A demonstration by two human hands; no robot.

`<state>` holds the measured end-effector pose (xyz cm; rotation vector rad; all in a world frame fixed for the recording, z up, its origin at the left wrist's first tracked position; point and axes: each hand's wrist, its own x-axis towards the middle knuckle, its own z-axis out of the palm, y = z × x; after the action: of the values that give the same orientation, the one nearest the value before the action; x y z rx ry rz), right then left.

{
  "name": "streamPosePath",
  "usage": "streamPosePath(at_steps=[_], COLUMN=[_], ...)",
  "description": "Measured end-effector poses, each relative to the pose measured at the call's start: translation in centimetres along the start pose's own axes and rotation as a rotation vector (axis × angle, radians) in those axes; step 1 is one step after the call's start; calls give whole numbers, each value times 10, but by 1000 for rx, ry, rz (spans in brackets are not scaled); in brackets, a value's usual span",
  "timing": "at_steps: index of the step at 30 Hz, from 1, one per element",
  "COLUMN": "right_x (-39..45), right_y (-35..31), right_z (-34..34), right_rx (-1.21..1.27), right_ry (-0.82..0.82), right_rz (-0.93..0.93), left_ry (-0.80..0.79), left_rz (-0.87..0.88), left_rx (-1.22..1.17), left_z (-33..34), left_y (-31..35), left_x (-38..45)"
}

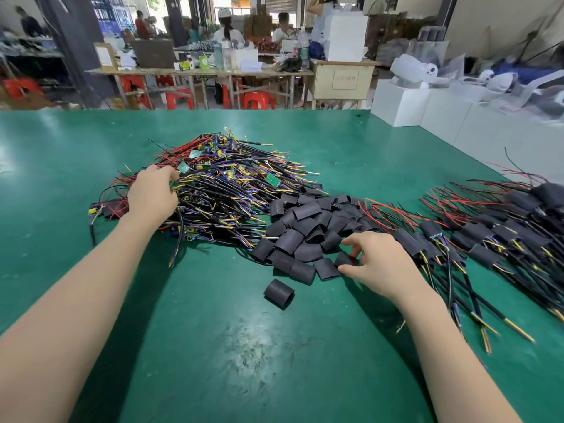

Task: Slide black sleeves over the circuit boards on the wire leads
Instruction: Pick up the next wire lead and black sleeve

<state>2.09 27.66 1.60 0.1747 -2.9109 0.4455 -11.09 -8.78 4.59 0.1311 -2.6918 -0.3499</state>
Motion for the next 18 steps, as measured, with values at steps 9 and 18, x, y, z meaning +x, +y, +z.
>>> streamPosePath(at_steps=[9, 18], right_x=[-1, 1], right_y=[2, 1], right_z=[3, -1], right_rx=[-2, 33], right_ry=[41, 132], right_rz=[20, 80], left_ry=[34, -89], left_rz=[72, 88], left_rx=[165, 58], left_z=[-6, -31], left_y=[2, -2], left_x=[2, -15])
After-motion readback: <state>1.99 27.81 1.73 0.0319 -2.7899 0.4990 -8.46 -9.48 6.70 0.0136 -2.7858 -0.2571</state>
